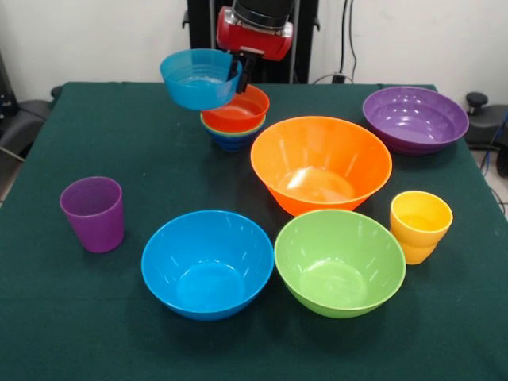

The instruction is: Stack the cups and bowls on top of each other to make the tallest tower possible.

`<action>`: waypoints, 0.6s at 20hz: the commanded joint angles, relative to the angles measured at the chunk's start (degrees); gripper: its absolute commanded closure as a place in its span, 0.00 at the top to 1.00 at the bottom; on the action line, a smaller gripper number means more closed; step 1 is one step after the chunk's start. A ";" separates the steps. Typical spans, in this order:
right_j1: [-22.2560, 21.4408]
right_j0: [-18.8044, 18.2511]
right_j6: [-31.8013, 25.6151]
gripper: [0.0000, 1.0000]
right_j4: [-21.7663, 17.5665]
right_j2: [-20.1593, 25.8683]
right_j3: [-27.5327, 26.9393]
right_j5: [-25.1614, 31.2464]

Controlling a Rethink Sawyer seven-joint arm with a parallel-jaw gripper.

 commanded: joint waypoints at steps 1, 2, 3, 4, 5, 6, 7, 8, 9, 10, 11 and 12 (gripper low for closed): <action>6.28 3.10 14.34 0.00 3.04 -0.95 3.50 -7.10; 6.88 3.60 14.74 0.00 3.30 -1.31 3.45 -7.96; 7.47 4.10 15.15 0.00 3.57 -1.68 3.39 -8.82; 7.82 4.37 15.22 0.00 3.85 -1.84 3.36 -9.27; 8.34 4.77 15.56 0.00 4.24 -2.03 3.36 -9.88; 8.58 5.08 15.60 0.00 4.52 -2.26 3.33 -10.15; 8.91 5.55 15.92 0.00 4.77 -2.62 3.34 -10.54; 9.09 5.84 16.04 0.00 4.91 -2.86 3.28 -10.77; 9.62 6.25 16.37 0.00 4.97 -3.27 3.11 -11.30; 9.80 6.35 16.39 0.00 5.11 -3.38 3.11 -11.47; 10.34 6.69 16.70 0.00 5.19 -3.65 3.08 -12.04; 10.47 6.75 16.72 0.00 5.31 -3.73 3.10 -12.15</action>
